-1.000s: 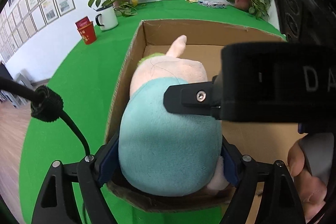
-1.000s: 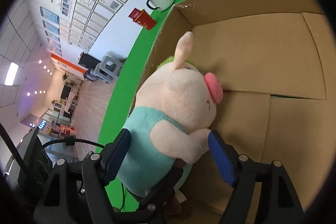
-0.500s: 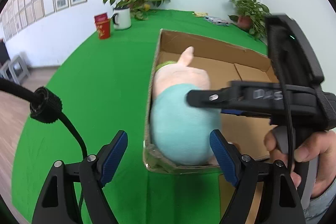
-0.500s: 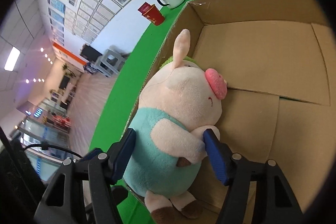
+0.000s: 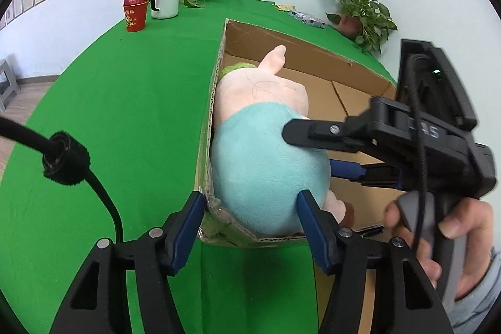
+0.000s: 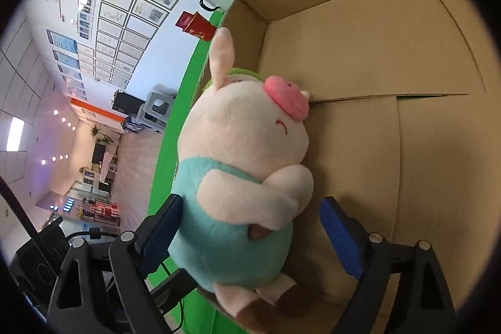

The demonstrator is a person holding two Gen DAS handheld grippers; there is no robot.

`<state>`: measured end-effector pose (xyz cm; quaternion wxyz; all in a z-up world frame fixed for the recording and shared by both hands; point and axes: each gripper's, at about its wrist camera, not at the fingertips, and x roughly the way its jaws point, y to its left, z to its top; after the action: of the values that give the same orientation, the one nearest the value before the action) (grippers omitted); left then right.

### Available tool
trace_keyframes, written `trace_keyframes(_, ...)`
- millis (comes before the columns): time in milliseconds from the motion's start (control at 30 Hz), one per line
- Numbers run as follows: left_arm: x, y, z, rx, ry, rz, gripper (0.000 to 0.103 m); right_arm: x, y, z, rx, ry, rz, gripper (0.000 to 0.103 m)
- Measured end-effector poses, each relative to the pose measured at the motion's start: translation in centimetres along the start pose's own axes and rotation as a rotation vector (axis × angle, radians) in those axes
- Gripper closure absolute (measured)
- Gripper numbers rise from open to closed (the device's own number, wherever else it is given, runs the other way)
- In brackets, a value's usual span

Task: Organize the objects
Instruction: 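Lower the plush pig into the box corner and open both tools, then move both tools to the long brown cardboard box on the table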

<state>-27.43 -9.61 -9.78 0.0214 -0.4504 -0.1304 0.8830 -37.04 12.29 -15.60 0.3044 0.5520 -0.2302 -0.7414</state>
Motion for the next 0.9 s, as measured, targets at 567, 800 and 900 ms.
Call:
trace_keyframes(567, -2.0, 0.2, -2.0, -0.024, -0.042, -0.042, 0.051, 0.1, 1.0, -1.5, -0.01, 0.036, 0.035, 0.025)
trace_keyframes(800, -10.8, -4.4, -5.9, 0.102, -0.367, 0.049, 0.0, -11.0, 2.3, -7.0, -0.126, -0.235, -0.305, 0.014)
trace_keyframes(900, -12.5, -6.6, -7.7, 0.105, -0.405, 0.056, 0.0, -14.8, 1.7, -11.4, -0.131, -0.386, -0.496, 0.014)
